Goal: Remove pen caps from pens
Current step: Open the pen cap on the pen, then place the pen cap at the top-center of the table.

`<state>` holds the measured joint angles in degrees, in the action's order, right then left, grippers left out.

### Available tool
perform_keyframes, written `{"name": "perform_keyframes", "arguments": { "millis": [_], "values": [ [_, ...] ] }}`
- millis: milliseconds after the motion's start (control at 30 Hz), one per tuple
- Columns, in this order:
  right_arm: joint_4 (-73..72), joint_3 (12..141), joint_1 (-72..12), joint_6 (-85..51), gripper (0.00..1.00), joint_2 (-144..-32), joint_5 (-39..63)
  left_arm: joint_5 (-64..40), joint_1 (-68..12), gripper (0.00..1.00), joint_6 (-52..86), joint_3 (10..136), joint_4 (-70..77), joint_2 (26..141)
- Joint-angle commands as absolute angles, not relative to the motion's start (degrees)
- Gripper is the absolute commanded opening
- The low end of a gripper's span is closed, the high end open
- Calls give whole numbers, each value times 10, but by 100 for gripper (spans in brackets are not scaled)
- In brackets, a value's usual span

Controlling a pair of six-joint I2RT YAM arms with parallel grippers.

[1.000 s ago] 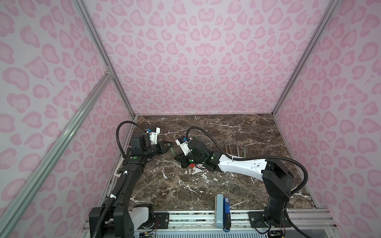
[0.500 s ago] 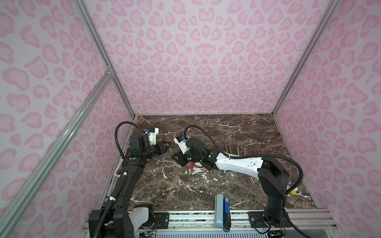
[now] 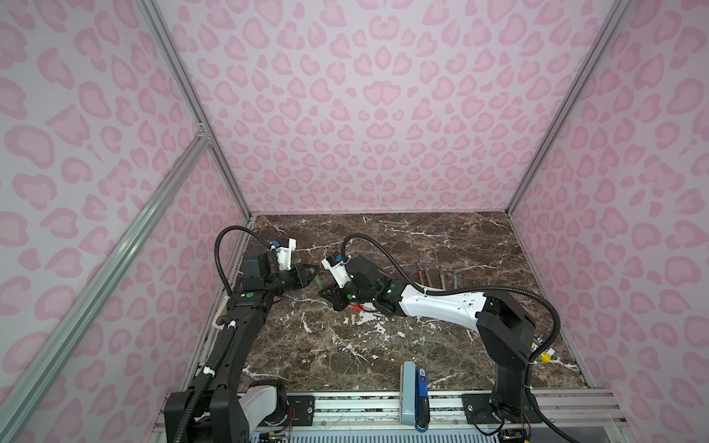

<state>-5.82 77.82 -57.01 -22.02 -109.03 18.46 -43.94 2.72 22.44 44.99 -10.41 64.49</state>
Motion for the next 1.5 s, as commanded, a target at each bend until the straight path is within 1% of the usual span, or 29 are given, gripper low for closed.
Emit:
{"name": "perform_keyframes", "arguments": {
  "millis": [0,200,300,467,567,733,833,967,1200,1333,1400,1467],
  "values": [
    [-37,742,-571,-224,0,-1081,176,-426,31,4,216,467,-82,646],
    [-35,664,-573,-235,0,-1051,165,-403,45,4,205,520,-123,659],
    [-60,612,-571,-241,0,-1028,156,-396,47,4,203,522,-114,663],
    [-57,568,-556,-247,0,-980,141,-378,50,4,190,541,-140,689],
    [-56,546,-542,-243,0,-957,135,-370,50,4,191,536,-124,708],
    [-31,510,-508,-242,0,-892,121,-347,44,3,180,583,-175,775],
    [-7,485,-477,-228,0,-846,109,-313,26,3,165,610,-191,816],
    [59,464,-420,-222,0,-783,83,-280,-9,3,121,684,-260,890],
    [148,428,-337,-198,0,-678,49,-211,-67,5,91,801,-338,1023],
    [176,400,-300,-200,0,-617,15,-212,-90,7,90,848,-361,1092],
    [183,384,-283,-209,0,-588,5,-209,-103,5,62,886,-392,1132],
    [186,372,-267,-215,0,-557,9,-160,-112,4,58,923,-422,1165]
  ]
}}
